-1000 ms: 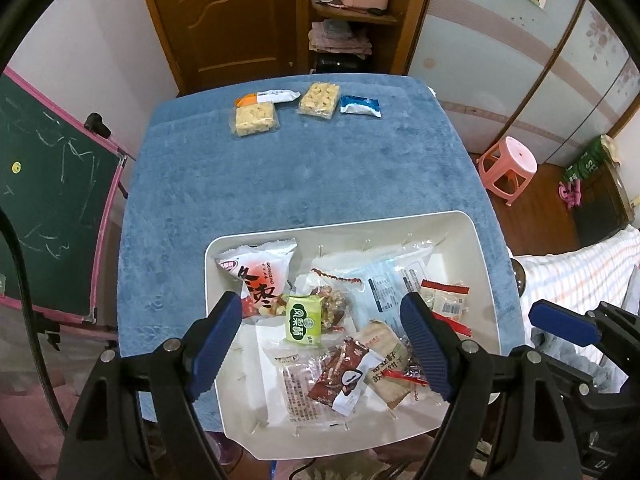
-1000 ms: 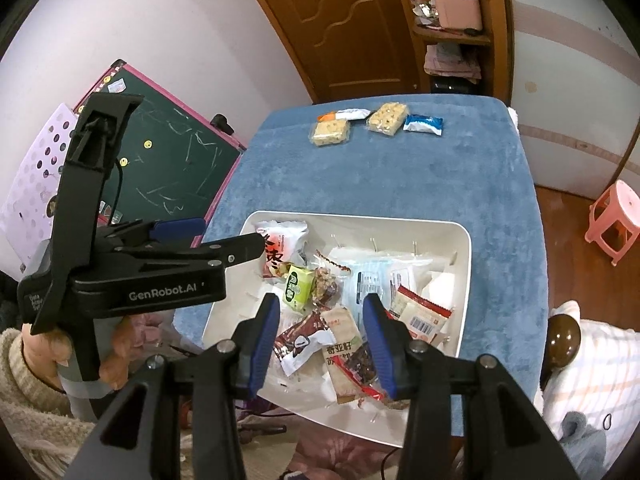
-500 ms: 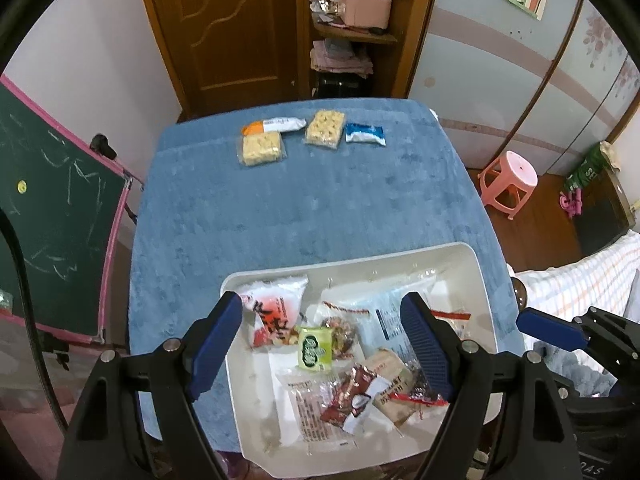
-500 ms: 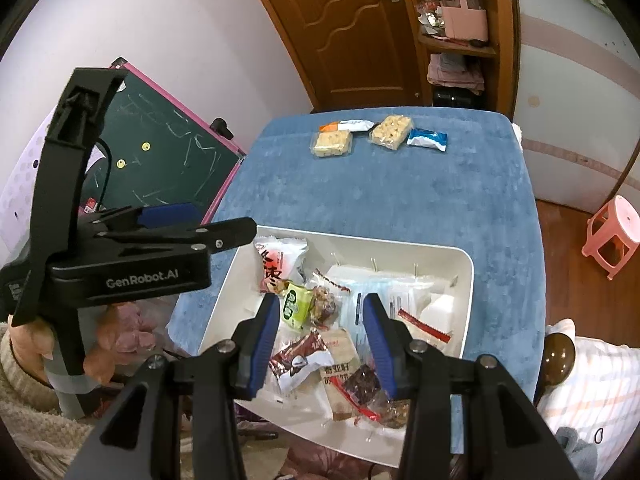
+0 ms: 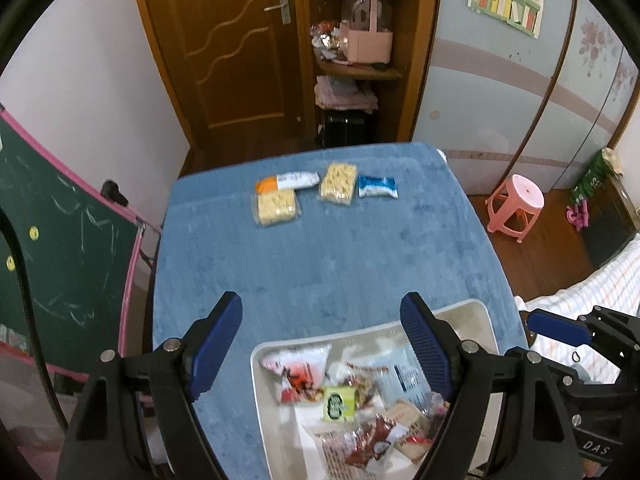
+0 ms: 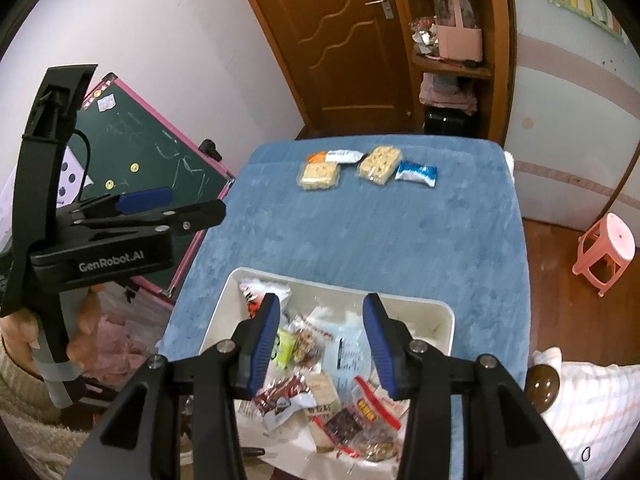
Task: Organize snacks
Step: 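Withdraw both tools from the tray toward the remaining snacks, then move left tool to the clear cracker pack while right approaches blue foil packet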
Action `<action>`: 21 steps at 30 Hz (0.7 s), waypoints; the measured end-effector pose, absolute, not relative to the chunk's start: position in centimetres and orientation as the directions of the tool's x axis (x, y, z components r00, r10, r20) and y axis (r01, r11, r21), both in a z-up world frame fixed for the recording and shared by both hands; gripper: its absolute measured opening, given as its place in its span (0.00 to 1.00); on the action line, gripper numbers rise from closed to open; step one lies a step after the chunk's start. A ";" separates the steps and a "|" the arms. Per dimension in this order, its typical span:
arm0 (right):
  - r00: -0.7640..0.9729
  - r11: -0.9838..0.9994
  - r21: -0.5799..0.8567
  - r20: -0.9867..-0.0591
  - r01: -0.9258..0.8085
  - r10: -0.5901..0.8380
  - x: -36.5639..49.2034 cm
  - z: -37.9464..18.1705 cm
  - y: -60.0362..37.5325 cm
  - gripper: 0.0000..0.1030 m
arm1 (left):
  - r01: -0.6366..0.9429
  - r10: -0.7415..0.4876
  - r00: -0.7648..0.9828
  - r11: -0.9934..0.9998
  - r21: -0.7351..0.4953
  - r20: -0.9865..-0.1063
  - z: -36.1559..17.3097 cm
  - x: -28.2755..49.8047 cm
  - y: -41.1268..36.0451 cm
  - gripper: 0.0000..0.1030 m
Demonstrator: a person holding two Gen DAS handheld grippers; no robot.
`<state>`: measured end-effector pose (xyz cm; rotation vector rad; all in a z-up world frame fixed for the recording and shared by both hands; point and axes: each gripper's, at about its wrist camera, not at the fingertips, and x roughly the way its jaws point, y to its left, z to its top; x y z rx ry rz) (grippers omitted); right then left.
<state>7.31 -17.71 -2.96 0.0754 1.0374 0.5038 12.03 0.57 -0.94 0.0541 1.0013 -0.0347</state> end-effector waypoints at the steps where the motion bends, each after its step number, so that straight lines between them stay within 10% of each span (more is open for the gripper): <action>1: 0.414 0.887 0.286 -0.803 -0.362 0.428 7.7 -2.8 -17.7 0.43 | 0.057 -0.003 0.545 0.998 0.033 -0.838 -0.6 12.4 0.6 0.78; 21: 0.527 0.921 0.207 -0.769 -0.329 0.361 16.5 1.0 -19.1 0.43 | 0.085 0.002 0.651 0.994 0.075 -0.759 4.2 21.4 2.2 0.78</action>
